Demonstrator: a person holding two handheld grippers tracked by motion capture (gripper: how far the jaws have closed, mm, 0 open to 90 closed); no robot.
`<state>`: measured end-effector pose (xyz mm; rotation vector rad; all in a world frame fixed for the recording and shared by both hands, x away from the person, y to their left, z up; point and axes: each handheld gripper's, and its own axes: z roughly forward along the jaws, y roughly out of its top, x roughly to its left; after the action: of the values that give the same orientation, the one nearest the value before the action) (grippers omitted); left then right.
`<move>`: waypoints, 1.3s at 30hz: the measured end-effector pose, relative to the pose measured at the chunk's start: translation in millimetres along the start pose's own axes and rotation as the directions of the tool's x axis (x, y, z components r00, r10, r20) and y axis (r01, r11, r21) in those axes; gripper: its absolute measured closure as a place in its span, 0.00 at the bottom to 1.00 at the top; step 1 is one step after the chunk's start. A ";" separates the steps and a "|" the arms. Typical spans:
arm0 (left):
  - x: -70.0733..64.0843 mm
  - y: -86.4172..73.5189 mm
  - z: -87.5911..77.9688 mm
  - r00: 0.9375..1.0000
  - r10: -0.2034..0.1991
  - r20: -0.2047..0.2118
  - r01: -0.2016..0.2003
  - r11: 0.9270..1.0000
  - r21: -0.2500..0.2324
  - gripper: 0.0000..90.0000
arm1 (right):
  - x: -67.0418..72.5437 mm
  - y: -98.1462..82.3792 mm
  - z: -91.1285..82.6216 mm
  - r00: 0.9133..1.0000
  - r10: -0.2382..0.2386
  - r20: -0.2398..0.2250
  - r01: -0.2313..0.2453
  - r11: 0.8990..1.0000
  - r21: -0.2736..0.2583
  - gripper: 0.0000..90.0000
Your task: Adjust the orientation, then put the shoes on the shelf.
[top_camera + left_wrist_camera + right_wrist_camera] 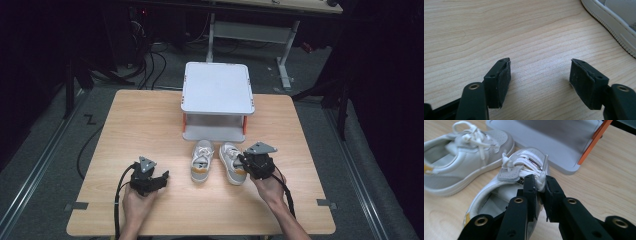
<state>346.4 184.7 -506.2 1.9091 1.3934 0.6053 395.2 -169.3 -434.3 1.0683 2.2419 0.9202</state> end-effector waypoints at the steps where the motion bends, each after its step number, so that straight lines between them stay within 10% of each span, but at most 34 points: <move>1: 0.0 0.0 0.0 1.000 0.000 0.000 0.000 1.000 0.000 0.38 | 0.9 1.6 2.3 1.000 0.002 0.007 -0.002 1.000 0.005 0.91; 14: -1.2 0.2 0.5 1.000 0.015 0.004 -0.015 1.000 0.005 0.35 | 31.3 13.5 24.7 0.997 -0.019 0.071 0.015 0.998 0.057 0.89; 30: -1.4 0.1 0.4 1.000 0.013 0.004 -0.013 1.000 0.004 0.35 | 15.9 5.3 21.9 0.992 0.074 -0.106 -0.076 0.997 -0.006 0.61; 39: -2.2 0.1 0.4 1.000 0.006 0.002 -0.006 1.000 0.004 0.34 | -4.5 -6.1 0.6 0.970 0.144 -0.197 -0.168 0.979 -0.114 0.58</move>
<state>346.1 182.5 -506.3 1.9178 1.3886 0.6033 395.3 -175.6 -438.6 1.1532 2.2333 1.2638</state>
